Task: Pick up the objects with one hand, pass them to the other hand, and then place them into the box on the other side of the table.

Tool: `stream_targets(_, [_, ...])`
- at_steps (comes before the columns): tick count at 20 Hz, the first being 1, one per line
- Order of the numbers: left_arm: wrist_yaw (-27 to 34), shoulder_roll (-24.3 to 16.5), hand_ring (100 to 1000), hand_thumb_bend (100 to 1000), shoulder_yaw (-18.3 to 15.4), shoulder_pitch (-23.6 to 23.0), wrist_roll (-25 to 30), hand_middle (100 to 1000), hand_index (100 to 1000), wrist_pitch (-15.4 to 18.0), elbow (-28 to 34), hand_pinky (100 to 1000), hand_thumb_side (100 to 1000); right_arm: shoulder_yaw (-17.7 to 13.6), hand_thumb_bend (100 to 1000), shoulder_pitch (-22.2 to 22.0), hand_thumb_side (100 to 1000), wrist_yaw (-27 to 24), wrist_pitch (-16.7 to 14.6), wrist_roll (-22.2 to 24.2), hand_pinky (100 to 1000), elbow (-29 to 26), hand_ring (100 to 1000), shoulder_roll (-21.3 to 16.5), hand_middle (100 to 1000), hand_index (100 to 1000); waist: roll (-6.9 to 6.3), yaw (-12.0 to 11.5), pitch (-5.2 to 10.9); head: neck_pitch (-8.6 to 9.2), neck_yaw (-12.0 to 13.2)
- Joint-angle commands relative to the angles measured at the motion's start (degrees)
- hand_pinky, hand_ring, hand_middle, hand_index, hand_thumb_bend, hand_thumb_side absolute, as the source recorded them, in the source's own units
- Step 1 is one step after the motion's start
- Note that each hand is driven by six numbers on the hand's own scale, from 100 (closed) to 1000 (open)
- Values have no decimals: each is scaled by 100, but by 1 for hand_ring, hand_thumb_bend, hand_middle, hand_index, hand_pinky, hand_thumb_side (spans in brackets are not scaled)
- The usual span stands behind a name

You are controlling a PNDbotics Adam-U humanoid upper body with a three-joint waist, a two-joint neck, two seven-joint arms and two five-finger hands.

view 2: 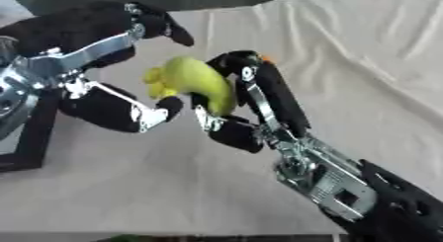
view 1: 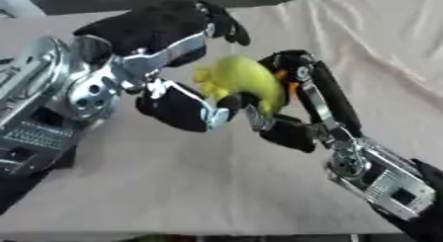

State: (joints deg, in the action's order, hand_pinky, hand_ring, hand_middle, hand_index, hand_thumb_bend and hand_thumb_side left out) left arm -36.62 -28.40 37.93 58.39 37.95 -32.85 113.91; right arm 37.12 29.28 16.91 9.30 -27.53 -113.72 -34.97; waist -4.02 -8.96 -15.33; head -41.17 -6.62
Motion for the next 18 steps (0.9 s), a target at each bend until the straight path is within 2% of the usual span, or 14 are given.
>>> stream_targets(1, [-133,-113,907,279,-45,73,751,793,869,-706,68,935,278,-36,100,77,153,66,-41,-40,211,-88,546,-16,366,489,7,9,69,41,17])
stream_targets(9, [-301,-105,900,213,4,39,662,786,868,-826,68,926,284,10,100,106,128,112,-185,-65,217,-88,546,3,366,489,-5,25,37,78,-6])
stream_targets(12, [-320,-108,902,220,37,38,650,790,867,-839,68,927,295,47,100,109,100,172,-218,-70,219,-88,546,5,367,489,-9,29,26,95,-8])
stream_targets(18, [-433,-87,905,257,105,70,826,797,868,-834,68,928,316,80,100,121,100,331,-295,-73,225,-88,546,-10,367,487,-19,10,13,62,-15])
